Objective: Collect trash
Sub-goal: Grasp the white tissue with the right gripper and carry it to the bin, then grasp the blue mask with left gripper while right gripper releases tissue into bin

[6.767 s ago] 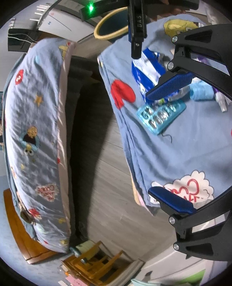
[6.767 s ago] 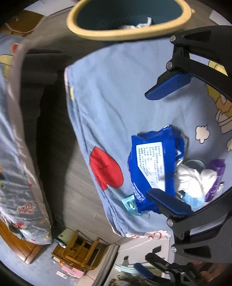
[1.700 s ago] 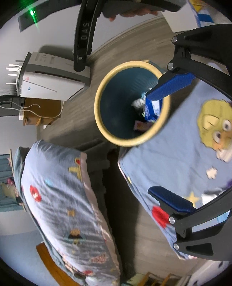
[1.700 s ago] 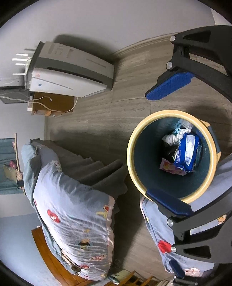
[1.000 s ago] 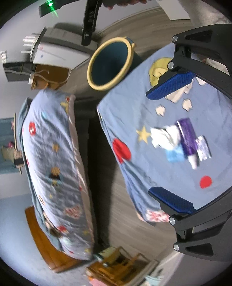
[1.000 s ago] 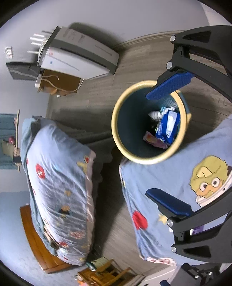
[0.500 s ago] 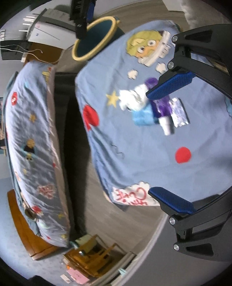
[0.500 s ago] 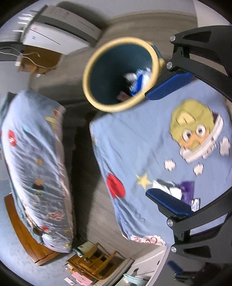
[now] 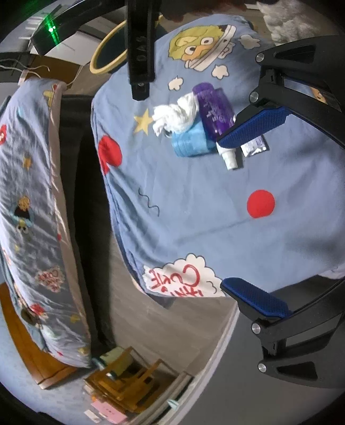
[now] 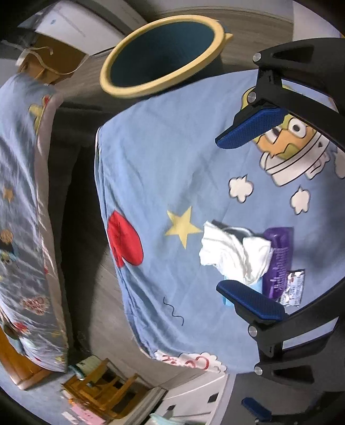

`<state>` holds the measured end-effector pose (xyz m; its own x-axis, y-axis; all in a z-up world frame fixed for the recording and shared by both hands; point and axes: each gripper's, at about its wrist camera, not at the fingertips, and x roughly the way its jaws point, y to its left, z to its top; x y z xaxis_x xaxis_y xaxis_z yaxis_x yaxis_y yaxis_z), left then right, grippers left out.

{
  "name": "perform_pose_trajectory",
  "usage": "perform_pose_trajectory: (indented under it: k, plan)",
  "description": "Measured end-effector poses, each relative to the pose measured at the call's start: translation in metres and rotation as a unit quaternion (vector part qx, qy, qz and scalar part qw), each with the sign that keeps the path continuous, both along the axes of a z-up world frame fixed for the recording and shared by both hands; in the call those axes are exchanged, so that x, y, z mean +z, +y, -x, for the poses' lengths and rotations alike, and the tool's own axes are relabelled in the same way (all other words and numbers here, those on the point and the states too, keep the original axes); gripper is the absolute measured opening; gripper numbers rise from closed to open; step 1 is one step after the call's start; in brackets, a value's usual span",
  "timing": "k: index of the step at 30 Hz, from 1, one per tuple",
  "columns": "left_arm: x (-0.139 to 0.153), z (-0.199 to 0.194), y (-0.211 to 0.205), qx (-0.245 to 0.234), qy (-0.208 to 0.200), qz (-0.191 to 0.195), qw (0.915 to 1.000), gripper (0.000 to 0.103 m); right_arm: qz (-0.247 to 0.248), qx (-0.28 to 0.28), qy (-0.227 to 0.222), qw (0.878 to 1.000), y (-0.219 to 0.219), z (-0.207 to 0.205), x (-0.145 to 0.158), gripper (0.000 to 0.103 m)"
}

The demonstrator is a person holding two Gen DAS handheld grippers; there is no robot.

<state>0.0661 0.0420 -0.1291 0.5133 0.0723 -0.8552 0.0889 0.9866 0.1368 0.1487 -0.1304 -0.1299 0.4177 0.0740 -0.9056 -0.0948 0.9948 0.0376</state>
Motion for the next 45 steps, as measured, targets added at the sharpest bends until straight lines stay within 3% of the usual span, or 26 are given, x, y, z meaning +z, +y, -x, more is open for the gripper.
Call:
perform_pose_trajectory:
  k: [5,11,13,16,18,23,25,29,32,36,41,42,45]
  plan:
    - [-0.004,-0.007,0.006,0.005,0.012,0.018,0.9998,0.097,0.019,0.024,-0.009,0.999,0.02,-0.007,-0.016,0.096]
    - [-0.009,-0.013,-0.001,-0.002,0.022,0.021,0.9996,0.097,-0.002,0.034,0.038,0.999,0.029,-0.016,-0.047,0.057]
    - [-0.011,-0.015,-0.004,-0.006,0.023,0.018,0.9995,0.097,-0.02,0.036,0.057,0.998,0.029,-0.018,-0.056,0.033]
    - [-0.012,-0.017,-0.008,-0.012,0.025,0.015,0.9995,0.097,-0.026,0.04,0.057,0.997,0.027,-0.018,-0.054,0.013]
    - [-0.013,-0.019,-0.01,-0.013,0.027,0.019,0.9994,0.097,-0.034,0.037,0.051,0.997,0.022,-0.018,-0.048,0.006]
    - [-0.016,-0.024,-0.015,-0.011,0.034,0.027,0.999,0.097,-0.058,0.039,0.05,0.996,0.005,-0.016,-0.016,0.004]
    - [-0.016,-0.029,-0.018,-0.01,0.037,0.035,0.9987,0.097,-0.054,0.055,0.034,0.996,-0.005,-0.018,0.012,0.004]
    - [-0.015,-0.04,-0.028,-0.012,0.029,0.053,0.9981,0.097,-0.005,0.095,-0.013,0.995,-0.022,-0.014,0.054,0.004]
    - [-0.025,-0.047,-0.042,-0.024,0.035,0.051,0.9978,0.097,0.003,0.101,-0.034,0.994,-0.039,-0.01,0.062,0.004]
    - [-0.04,-0.055,-0.059,-0.046,0.045,0.02,0.9977,0.097,-0.024,0.09,-0.034,0.995,-0.05,-0.016,0.061,0.004]
    - [-0.052,-0.064,-0.065,-0.039,0.045,0.033,0.9977,0.094,0.002,0.096,-0.066,0.993,-0.057,-0.021,0.07,0.004]
    - [-0.054,-0.065,-0.065,-0.036,0.045,0.039,0.9976,0.091,-0.002,0.092,-0.066,0.994,-0.06,-0.023,0.07,0.004]
    - [-0.059,-0.069,-0.066,-0.038,0.059,0.055,0.996,0.048,0.007,0.091,-0.068,0.993,-0.064,-0.026,0.068,0.004]
